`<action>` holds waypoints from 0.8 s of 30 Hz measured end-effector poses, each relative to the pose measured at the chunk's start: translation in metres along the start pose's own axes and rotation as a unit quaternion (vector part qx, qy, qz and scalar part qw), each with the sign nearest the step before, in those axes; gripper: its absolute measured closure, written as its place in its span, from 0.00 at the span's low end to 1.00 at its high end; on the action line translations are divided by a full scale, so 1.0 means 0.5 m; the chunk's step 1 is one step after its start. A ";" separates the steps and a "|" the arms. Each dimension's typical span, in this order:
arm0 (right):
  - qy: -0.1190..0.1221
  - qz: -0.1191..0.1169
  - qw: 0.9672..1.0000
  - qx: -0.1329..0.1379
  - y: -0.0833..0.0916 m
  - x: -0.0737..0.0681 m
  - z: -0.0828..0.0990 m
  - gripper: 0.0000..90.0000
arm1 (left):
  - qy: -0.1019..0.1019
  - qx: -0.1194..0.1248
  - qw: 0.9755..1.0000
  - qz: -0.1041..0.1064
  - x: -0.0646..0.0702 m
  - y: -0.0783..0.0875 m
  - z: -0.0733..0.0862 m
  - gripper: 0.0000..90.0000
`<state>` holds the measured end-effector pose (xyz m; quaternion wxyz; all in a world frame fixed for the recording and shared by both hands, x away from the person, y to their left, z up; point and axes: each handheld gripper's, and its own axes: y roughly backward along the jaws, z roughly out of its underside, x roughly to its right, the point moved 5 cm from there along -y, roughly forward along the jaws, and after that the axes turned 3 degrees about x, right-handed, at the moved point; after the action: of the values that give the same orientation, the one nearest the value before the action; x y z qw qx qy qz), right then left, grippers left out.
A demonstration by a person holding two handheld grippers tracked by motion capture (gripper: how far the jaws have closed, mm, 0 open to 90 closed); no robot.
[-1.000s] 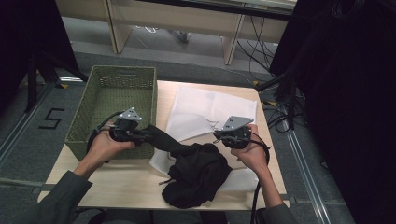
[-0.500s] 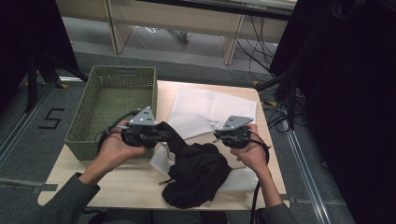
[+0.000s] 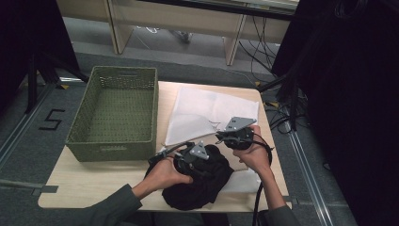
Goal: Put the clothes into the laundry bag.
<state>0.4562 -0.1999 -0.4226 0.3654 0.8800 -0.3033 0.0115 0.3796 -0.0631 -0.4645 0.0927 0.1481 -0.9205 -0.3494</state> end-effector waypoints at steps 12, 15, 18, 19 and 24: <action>-0.004 -0.004 1.000 -0.003 0.001 -0.004 0.001 0.97 | 0.020 0.009 0.999 -0.035 0.014 0.079 0.003 0.28; 0.001 -0.005 1.000 -0.003 0.000 -0.003 0.000 0.97 | 0.020 0.000 0.999 -0.030 0.025 0.082 0.021 0.22; 0.005 -0.006 1.000 -0.005 -0.003 -0.005 -0.001 0.97 | 0.003 -0.034 0.999 -0.036 0.031 0.048 0.061 0.18; 0.005 -0.006 1.000 -0.005 -0.003 -0.005 -0.001 0.97 | 0.003 -0.034 0.999 -0.036 0.031 0.048 0.061 0.18; 0.008 -0.008 1.000 -0.006 -0.002 -0.008 -0.003 0.97 | -0.040 -0.070 0.994 -0.068 0.018 -0.001 0.081 0.59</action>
<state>0.4537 -0.1962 -0.4233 0.3728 0.8803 -0.2932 0.0138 0.3600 -0.0416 -0.4943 0.0423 0.1893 -0.8847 -0.4239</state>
